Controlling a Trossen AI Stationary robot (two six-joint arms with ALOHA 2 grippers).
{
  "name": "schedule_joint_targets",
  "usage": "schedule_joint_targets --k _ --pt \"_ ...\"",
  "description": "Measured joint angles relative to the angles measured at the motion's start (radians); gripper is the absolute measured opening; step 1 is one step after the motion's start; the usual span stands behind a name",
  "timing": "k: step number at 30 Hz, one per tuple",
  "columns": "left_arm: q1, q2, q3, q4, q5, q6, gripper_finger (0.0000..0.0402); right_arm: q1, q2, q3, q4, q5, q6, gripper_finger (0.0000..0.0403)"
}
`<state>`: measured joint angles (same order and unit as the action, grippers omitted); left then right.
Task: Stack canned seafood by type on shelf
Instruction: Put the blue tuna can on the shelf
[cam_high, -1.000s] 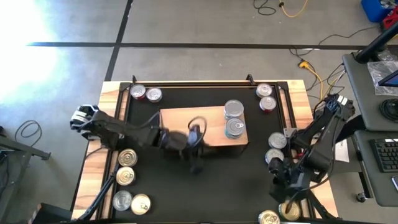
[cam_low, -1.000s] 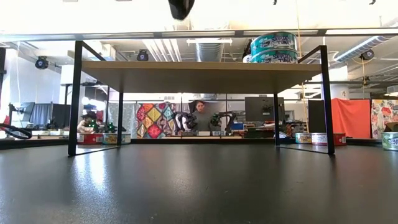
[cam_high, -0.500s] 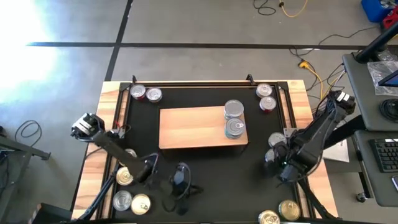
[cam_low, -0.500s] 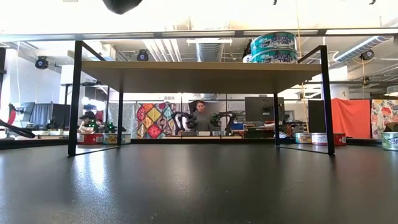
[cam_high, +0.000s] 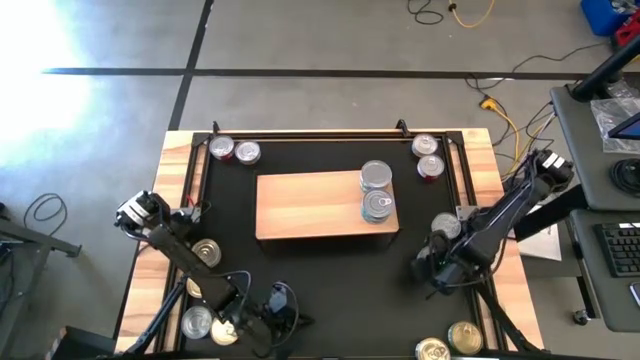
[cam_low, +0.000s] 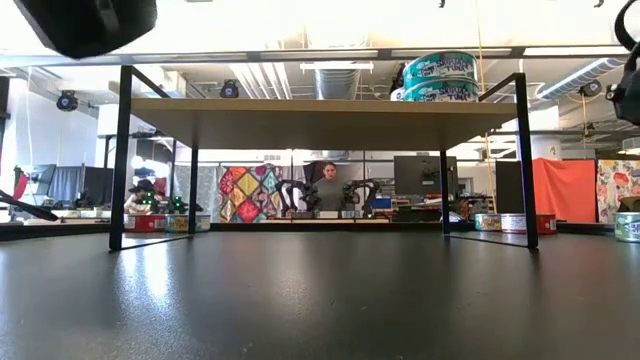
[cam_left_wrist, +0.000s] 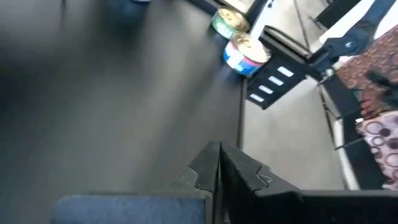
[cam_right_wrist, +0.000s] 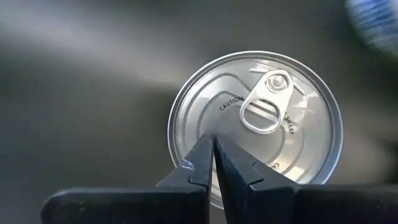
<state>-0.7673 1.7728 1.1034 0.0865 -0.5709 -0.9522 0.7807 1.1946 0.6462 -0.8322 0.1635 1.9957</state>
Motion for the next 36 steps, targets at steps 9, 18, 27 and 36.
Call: schedule_joint_targets --k 9,18,27,36 --pt "0.000 0.037 0.000 -0.010 -0.042 0.041 0.0000 0.000 0.318 0.261 0.035 -0.050 -0.083 0.0013" --pt "-0.002 0.042 0.000 -0.027 -0.049 0.080 0.0000 -0.005 0.509 0.623 -0.020 -0.064 -0.241 0.0013" --pt "-0.001 0.042 -0.001 -0.056 -0.100 0.158 0.0000 0.109 0.509 0.792 -0.036 -0.233 -0.335 0.0013" --pt "0.000 0.042 -0.001 -0.053 -0.224 0.154 0.0000 0.230 0.510 0.599 0.164 -0.329 -0.100 0.0013"
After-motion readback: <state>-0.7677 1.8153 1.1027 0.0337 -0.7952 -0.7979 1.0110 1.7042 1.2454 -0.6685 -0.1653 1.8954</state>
